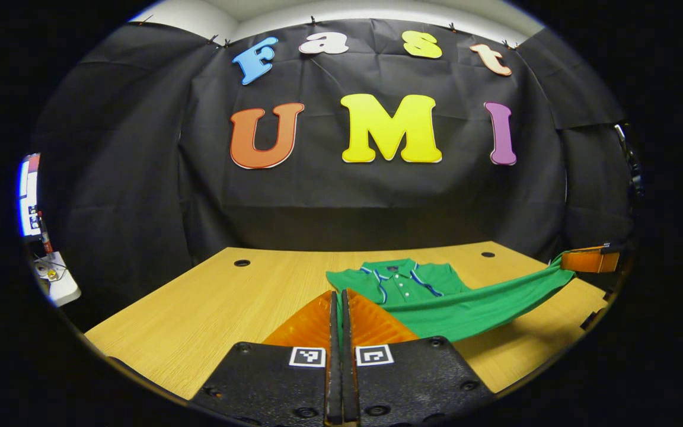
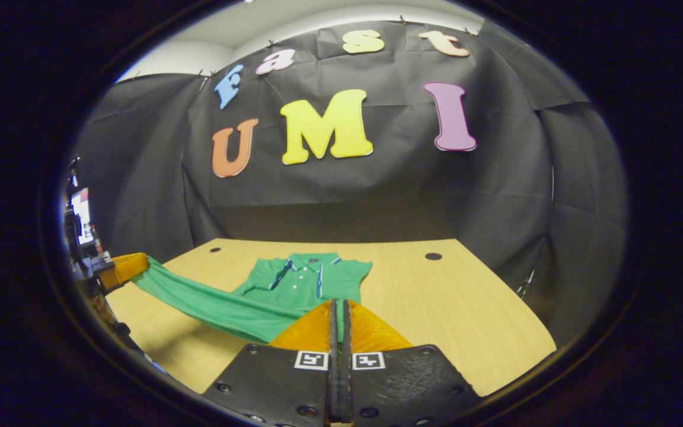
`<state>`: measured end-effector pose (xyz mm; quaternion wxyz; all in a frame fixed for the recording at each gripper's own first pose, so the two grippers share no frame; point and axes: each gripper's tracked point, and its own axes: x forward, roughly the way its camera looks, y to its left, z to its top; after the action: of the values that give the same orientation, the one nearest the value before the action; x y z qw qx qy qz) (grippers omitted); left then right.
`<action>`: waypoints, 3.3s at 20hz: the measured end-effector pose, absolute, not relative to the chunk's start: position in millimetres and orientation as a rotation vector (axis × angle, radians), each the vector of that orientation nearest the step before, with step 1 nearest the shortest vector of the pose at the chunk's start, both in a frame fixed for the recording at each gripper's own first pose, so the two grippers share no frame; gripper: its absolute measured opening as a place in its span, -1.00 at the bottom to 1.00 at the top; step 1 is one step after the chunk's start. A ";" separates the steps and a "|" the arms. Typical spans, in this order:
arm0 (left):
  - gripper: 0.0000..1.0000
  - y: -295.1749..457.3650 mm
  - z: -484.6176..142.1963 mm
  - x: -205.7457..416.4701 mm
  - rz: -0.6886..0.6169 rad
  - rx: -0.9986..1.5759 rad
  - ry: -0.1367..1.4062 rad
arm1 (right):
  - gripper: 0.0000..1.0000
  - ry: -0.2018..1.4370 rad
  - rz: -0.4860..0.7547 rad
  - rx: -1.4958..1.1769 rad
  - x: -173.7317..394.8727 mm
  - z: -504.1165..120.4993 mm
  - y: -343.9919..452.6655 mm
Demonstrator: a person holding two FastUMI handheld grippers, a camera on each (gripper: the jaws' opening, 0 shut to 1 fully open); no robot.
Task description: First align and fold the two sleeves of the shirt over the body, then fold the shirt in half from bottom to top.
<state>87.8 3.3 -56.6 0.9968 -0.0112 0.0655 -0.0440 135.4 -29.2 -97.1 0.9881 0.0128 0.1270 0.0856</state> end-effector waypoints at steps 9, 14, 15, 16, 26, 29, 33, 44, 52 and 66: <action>-0.87 -10.5 -28.0 240.3 -0.121 -0.063 0.121 | -0.99 0.225 0.170 0.023 298.2 -49.3 -20.7; -0.87 -8.3 -49.9 319.0 -0.096 -0.029 0.168 | -1.00 0.205 0.147 -0.025 379.2 -58.1 -8.1; -0.87 -8.6 -52.4 334.0 -0.093 -0.032 0.169 | -1.00 0.215 0.140 -0.018 397.0 -63.5 -4.3; -0.87 -8.9 -59.0 348.5 -0.091 -0.039 0.177 | -0.99 0.229 0.135 -0.017 412.8 -71.5 -0.8; -0.86 -7.2 -145.6 443.8 -0.077 -0.064 0.308 | -0.99 0.334 0.062 -0.028 523.2 -157.8 12.8; -0.84 -13.3 -164.6 446.3 -0.090 -0.051 0.347 | -0.94 0.369 0.019 -0.097 529.2 -180.2 1.3; 0.37 -5.4 -159.6 450.2 -0.026 0.025 0.332 | 0.93 0.338 -0.054 -0.172 525.1 -168.7 -16.8; 1.00 -25.4 -70.9 384.0 -0.054 0.020 0.209 | 0.91 0.242 -0.037 -0.123 421.7 -73.1 -7.4; 1.00 -25.8 22.3 228.1 -0.042 0.071 0.069 | 0.90 0.107 -0.003 -0.091 241.8 16.0 2.2; 1.00 4.5 103.4 -5.5 -0.043 -0.014 -0.063 | 0.93 -0.106 -0.007 -0.119 -30.8 145.4 31.9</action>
<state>-5.5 4.5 103.4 0.9992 -0.0068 -0.0317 -0.0213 -30.8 31.9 145.4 0.9968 -0.0595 -0.0529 -0.0036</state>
